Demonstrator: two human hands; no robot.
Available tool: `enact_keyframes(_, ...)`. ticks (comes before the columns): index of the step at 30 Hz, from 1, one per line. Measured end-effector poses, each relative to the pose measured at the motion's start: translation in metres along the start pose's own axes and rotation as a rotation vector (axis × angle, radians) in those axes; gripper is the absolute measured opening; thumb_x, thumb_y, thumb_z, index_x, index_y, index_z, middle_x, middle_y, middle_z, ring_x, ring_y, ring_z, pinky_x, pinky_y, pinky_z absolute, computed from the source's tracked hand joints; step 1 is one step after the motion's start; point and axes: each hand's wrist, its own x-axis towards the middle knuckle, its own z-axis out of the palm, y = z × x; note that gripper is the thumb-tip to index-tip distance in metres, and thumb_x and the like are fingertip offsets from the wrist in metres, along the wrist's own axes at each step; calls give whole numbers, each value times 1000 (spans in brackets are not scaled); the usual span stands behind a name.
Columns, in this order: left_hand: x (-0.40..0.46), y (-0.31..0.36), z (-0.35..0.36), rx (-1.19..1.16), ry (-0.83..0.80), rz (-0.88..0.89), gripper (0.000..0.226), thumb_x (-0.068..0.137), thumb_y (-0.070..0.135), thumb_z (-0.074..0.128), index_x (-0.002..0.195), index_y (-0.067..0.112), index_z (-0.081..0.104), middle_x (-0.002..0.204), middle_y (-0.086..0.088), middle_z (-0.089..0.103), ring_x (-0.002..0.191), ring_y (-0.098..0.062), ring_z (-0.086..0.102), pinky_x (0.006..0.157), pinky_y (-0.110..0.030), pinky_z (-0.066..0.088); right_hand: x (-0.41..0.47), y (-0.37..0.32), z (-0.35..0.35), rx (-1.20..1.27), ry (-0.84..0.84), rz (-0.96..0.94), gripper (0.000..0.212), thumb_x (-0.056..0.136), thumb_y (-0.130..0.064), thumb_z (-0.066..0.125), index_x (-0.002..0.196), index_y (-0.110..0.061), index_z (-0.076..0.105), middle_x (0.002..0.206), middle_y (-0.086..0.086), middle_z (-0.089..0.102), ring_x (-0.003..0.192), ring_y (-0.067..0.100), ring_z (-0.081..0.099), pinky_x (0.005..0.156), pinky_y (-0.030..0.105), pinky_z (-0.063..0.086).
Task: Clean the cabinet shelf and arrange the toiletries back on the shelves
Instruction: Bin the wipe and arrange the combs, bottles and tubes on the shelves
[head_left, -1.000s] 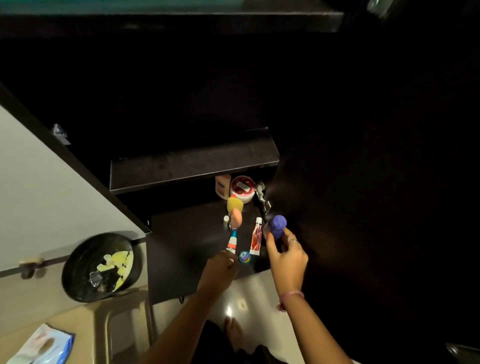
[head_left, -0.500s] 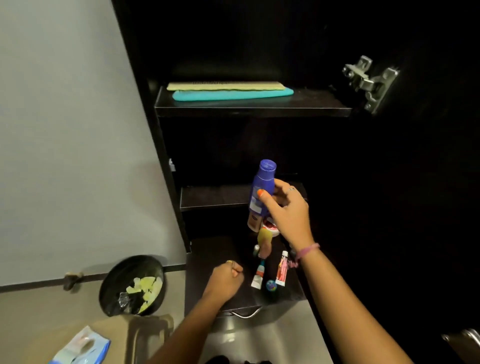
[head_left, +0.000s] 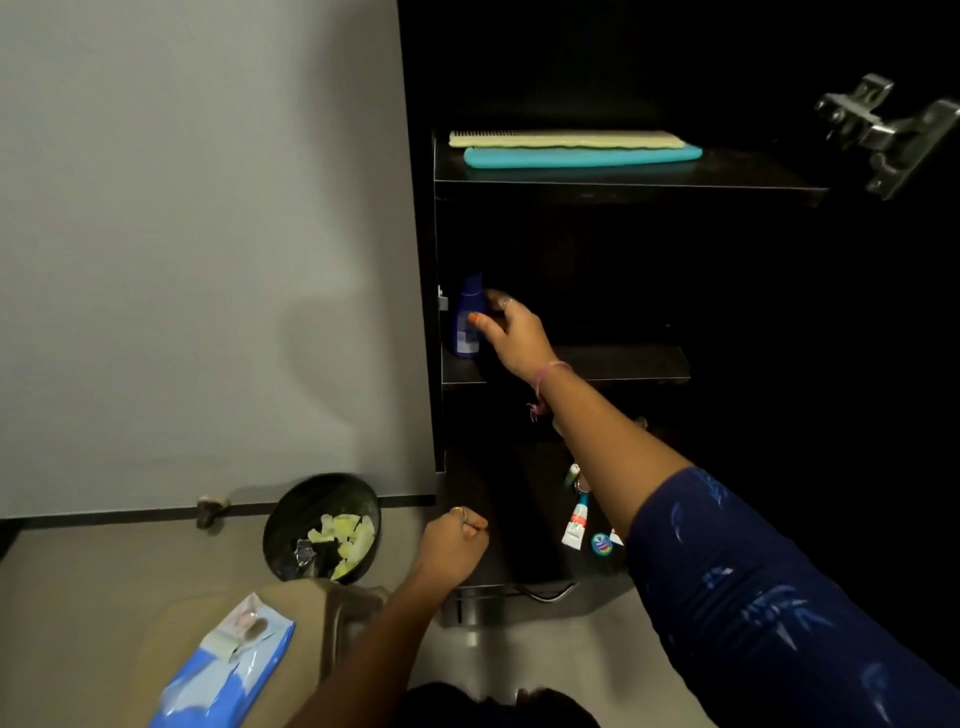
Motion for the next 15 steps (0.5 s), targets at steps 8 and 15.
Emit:
enact_keyframes(8,-2,-9,3,-18,-53,-5,17,88,16,56,103,14,63,77,3,61,81,-15,62,77,-21,48,6,12,5,-72,-59,12,50,94,-20,54,140,-9,36,139,14,46,127,25,46,108,37,38)
enact_keyframes(15,6,-8,12,20,-83,-38,11,88,17,53,96,19,61,78,3,59,86,-20,63,80,-25,49,-39,29,-16,109,129,52,51,92,-7,54,140,-12,37,135,7,49,120,10,50,97,14,43)
